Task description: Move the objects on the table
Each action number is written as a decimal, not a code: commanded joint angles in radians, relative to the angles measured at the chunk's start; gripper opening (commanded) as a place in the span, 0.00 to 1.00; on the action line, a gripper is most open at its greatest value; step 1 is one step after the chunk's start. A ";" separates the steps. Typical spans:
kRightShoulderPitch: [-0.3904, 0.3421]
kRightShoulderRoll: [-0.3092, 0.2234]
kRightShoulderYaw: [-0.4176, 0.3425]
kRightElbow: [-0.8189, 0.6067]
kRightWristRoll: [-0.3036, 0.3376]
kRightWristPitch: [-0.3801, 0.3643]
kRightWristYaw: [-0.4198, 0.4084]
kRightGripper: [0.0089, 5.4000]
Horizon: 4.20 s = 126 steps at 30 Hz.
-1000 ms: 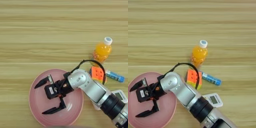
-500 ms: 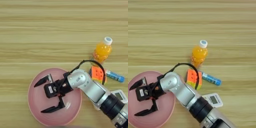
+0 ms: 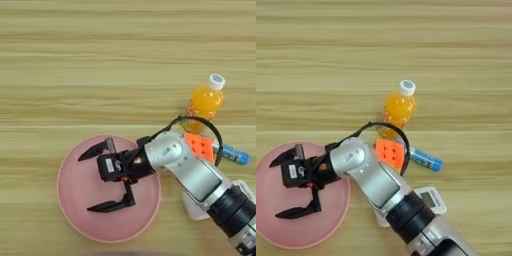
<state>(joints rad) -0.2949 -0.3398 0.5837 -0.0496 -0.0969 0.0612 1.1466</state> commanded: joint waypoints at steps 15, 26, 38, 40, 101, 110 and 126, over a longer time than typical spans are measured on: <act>-0.074 -0.047 -0.341 -0.315 0.329 0.192 -0.058 1.00; -0.096 -0.093 -0.546 -0.403 0.477 0.254 -0.133 1.00; -0.085 -0.193 -0.764 -0.373 0.600 0.299 -0.187 1.00; -0.073 -0.209 -0.784 -0.364 0.608 0.300 -0.189 1.00; 0.013 -0.258 -0.730 0.259 0.340 -0.025 -0.184 0.80; -0.001 -0.249 -0.727 0.277 0.342 -0.032 -0.186 0.65; -0.083 -0.164 -0.659 0.060 0.369 0.056 -0.205 0.65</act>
<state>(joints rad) -0.2663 -0.4909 -0.0674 0.0715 0.2592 0.1260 0.9823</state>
